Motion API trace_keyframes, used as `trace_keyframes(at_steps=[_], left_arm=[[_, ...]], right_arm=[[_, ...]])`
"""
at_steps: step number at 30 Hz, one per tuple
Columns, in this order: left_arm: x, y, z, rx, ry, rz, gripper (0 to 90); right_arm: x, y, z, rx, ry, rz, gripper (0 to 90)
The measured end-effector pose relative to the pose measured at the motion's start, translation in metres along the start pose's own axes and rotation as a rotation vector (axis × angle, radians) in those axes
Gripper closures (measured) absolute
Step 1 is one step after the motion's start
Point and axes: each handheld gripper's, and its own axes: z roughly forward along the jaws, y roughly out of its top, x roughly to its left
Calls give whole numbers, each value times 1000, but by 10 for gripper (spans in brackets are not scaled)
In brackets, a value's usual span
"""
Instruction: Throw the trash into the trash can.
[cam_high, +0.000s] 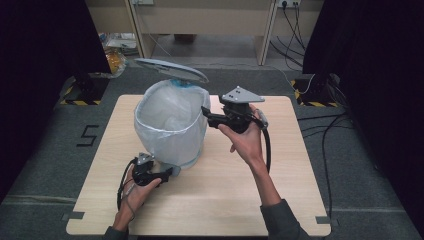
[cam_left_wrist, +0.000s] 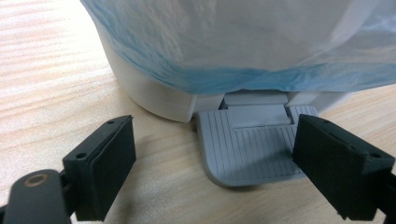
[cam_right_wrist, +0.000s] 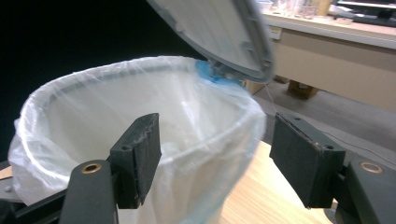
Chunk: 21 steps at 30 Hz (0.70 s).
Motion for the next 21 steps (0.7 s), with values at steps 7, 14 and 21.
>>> trace_keyframes(at_steps=[7,14,21], left_arm=[[0,0,0,1,0,1,124],[0,0,0,1,0,2,124],[0,0,0,1,0,2,124]], right_arm=[[-10,-10,-12,9,-28,16,326],[-19,-22,-24,18,-56,12,319],[-27,-37,-35,26,-84,36,320]])
